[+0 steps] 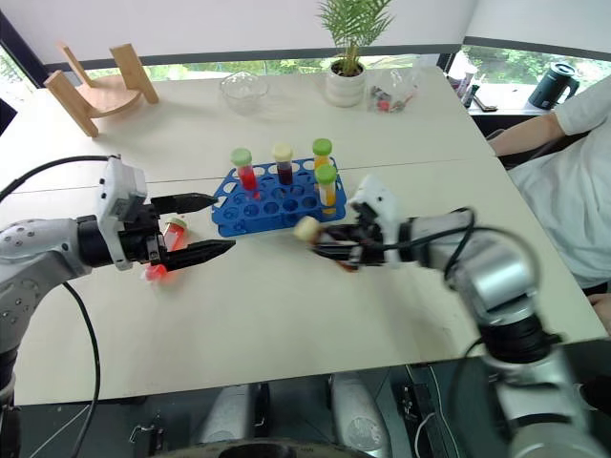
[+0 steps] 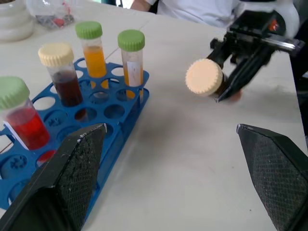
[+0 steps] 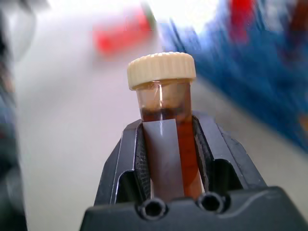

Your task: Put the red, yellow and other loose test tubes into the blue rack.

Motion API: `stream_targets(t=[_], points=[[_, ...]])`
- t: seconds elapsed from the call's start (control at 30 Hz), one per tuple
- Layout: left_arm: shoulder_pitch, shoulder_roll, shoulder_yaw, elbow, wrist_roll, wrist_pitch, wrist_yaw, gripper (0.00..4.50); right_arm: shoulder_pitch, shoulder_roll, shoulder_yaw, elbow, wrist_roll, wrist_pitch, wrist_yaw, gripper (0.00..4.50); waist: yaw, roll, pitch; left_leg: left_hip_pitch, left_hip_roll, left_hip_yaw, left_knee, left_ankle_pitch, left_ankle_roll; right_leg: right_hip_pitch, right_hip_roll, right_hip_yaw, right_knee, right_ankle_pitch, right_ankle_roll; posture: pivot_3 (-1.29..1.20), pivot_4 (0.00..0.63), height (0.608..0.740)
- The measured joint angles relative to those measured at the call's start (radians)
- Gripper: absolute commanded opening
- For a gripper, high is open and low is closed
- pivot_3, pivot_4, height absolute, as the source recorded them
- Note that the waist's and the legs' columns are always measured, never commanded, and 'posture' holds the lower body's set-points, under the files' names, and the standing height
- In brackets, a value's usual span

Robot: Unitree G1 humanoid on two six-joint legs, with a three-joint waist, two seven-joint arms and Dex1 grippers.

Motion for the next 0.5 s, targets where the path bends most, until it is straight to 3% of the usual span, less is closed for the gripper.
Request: stream_targets(t=[0.2, 0.3, 0.5], points=[[-0.004, 0.042, 0.006, 0.02, -0.01, 0.027, -0.014, 4.5, 0.008, 0.389, 0.0, 0.256, -0.116, -0.458, -0.235, 0.85, 0.007, -0.003, -0.002, 0.0, -0.001, -0.001, 0.001, 0.003, -0.005, 0.001, -0.001, -0.001, 0.0, 0.0, 0.0, 0.0, 0.15, 0.74], [-0.016, 0.051, 0.006, 0.021, -0.024, 0.043, -0.016, 4.5, -0.009, 0.482, -0.006, 0.422, -0.176, -0.66, -0.315, 0.85, 0.005, -0.004, -0.002, -0.001, -0.001, -0.001, 0.0, 0.003, -0.006, 0.001, -0.002, -0.001, 0.0, 0.001, 0.0, 0.0, 0.15, 0.74], [-0.04, 0.064, 0.008, 0.019, -0.041, 0.067, -0.01, 4.5, -0.083, 0.553, -0.044, 0.705, -0.261, -0.939, -0.429, 0.85, 0.001, -0.003, -0.001, -0.001, 0.0, -0.001, -0.003, 0.003, -0.006, -0.001, -0.001, -0.001, 0.001, 0.001, 0.0, 0.0, 0.15, 0.74]])
